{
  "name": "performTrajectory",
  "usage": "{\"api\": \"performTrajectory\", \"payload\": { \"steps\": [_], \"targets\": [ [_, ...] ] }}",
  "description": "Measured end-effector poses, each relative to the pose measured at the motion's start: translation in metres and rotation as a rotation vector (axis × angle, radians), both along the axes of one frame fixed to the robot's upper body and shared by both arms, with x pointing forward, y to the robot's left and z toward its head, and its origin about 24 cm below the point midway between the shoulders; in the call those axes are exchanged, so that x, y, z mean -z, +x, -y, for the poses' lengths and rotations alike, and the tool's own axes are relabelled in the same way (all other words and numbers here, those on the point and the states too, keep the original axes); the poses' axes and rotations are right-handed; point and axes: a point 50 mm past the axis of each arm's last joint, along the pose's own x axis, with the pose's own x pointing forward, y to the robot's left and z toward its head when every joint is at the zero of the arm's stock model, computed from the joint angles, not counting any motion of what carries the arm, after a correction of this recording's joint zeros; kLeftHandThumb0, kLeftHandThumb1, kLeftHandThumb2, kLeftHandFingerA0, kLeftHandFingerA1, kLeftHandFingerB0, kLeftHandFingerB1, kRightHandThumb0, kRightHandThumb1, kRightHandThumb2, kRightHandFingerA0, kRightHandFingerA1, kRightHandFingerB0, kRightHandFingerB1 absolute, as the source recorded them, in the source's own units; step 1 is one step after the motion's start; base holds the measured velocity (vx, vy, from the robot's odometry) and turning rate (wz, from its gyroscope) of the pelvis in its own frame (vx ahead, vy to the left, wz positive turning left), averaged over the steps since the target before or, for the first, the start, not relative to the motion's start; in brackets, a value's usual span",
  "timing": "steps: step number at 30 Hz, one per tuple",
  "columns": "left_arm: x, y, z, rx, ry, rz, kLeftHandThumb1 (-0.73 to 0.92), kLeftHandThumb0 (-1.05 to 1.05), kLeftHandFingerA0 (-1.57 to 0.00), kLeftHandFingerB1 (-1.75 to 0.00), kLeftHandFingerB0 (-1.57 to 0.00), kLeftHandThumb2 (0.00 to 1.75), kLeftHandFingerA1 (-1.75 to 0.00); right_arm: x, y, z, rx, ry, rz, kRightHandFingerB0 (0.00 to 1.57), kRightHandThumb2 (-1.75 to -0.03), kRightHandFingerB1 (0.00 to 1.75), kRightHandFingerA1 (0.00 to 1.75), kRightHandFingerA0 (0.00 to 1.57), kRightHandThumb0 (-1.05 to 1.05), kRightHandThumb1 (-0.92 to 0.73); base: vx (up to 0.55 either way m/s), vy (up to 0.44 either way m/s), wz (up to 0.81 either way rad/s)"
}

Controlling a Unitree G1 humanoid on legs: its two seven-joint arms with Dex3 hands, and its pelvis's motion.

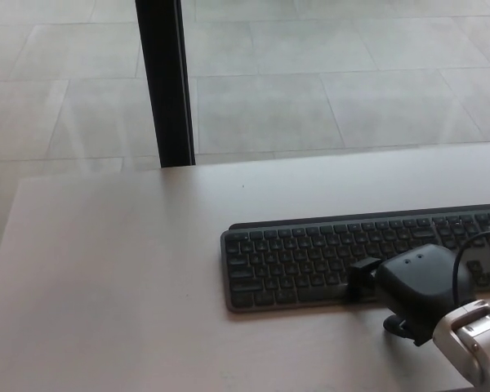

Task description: The robot uses its right fingers to click on the space key of the black keyboard placed on the center of the white desk.

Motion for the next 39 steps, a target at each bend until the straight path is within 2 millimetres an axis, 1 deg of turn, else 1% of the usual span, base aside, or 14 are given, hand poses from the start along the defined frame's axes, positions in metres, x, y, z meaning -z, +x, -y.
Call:
{"api": "performTrajectory", "payload": {
  "steps": [5,8,11,14,15,20,24,26,28,29,31,35,38,39],
  "targets": [
    [0.000,0.000,0.000,-0.003,-0.001,0.000,0.69,-0.50,-0.74,-0.55,-0.57,0.61,-0.67,-0.001,-0.003,-0.003,-0.017,0.008,-0.002,0.61,-0.63,0.50,1.60,0.87,-0.30,-0.51,0.00,0.000,0.00],
    [0.000,0.000,0.000,-0.003,-0.001,0.000,0.68,-0.49,-0.73,-0.57,-0.60,0.60,-0.65,-0.001,-0.004,-0.004,-0.028,0.012,-0.002,0.62,-0.63,0.50,1.56,0.86,-0.30,-0.50,0.00,0.000,0.00],
    [0.000,-0.001,-0.001,-0.007,-0.002,0.003,0.69,-0.50,-0.72,-0.56,-0.59,0.60,-0.66,-0.001,-0.006,-0.003,-0.030,0.015,-0.005,0.62,-0.62,0.47,1.55,0.85,-0.33,-0.52,0.00,0.000,0.00],
    [0.000,-0.001,-0.001,-0.006,-0.002,0.002,0.70,-0.49,-0.71,-0.55,-0.54,0.61,-0.67,-0.001,-0.008,-0.004,-0.036,0.009,-0.012,0.60,-0.62,0.49,1.57,0.86,-0.31,-0.50,0.00,0.000,0.00],
    [0.000,-0.001,-0.001,-0.006,-0.002,0.003,0.69,-0.49,-0.73,-0.55,-0.56,0.61,-0.68,-0.001,-0.008,-0.003,-0.036,0.009,-0.013,0.60,-0.63,0.49,1.57,0.85,-0.31,-0.52,0.00,0.000,0.00],
    [0.000,-0.001,-0.001,-0.004,-0.002,0.003,0.69,-0.50,-0.72,-0.55,-0.56,0.61,-0.68,-0.004,-0.006,0.003,-0.026,-0.008,-0.018,0.59,-0.62,0.48,1.54,0.82,-0.31,-0.52,0.00,0.000,0.00],
    [0.000,-0.001,-0.001,-0.005,-0.002,0.002,0.69,-0.50,-0.71,-0.54,-0.55,0.61,-0.66,-0.007,-0.004,0.008,-0.016,-0.017,-0.015,0.60,-0.62,0.47,1.56,0.85,-0.33,-0.54,0.00,0.000,0.00],
    [0.000,-0.002,-0.001,-0.005,-0.002,0.002,0.69,-0.49,-0.70,-0.54,-0.53,0.61,-0.66,-0.008,-0.004,0.009,-0.014,-0.026,-0.013,0.60,-0.60,0.44,1.50,0.82,-0.32,-0.57,0.00,0.000,0.00],
    [0.000,-0.002,-0.001,-0.006,-0.002,0.003,0.69,-0.49,-0.69,-0.54,-0.53,0.61,-0.65,-0.010,-0.002,0.013,-0.007,-0.040,-0.012,0.59,-0.62,0.46,1.53,0.84,-0.31,-0.55,0.00,0.000,0.00],
    [0.000,-0.002,-0.001,-0.007,-0.002,0.003,0.69,-0.50,-0.70,-0.53,-0.54,0.61,-0.63,-0.010,-0.002,0.014,-0.005,-0.044,-0.013,0.62,-0.62,0.44,1.55,0.90,-0.31,-0.54,0.00,0.000,0.00],
    [0.000,-0.002,-0.001,-0.006,-0.002,0.002,0.69,-0.49,-0.71,-0.55,-0.55,0.61,-0.68,-0.011,-0.002,0.015,-0.002,-0.049,-0.011,0.61,-0.62,0.46,1.60,0.93,-0.30,-0.54,0.00,0.000,0.00],
    [0.001,-0.004,-0.001,-0.007,-0.002,-0.002,0.69,-0.50,-0.70,-0.54,-0.55,0.61,-0.65,-0.016,0.001,0.017,0.007,-0.048,-0.003,0.59,-0.62,0.44,1.56,0.86,-0.32,-0.59,0.00,0.000,0.00],
    [0.001,-0.006,-0.002,-0.010,-0.002,-0.007,0.69,-0.49,-0.70,-0.54,-0.55,0.61,-0.68,-0.030,0.007,0.017,0.019,-0.027,0.018,0.64,-0.56,0.45,1.42,0.91,-0.34,-0.55,0.00,0.000,0.00],
    [0.001,-0.006,-0.002,-0.011,-0.002,-0.008,0.70,-0.50,-0.70,-0.53,-0.53,0.61,-0.65,-0.035,0.009,0.018,0.026,-0.016,0.027,0.64,-0.57,0.44,1.36,0.88,-0.36,-0.56,0.00,0.000,0.00]
  ]
}}
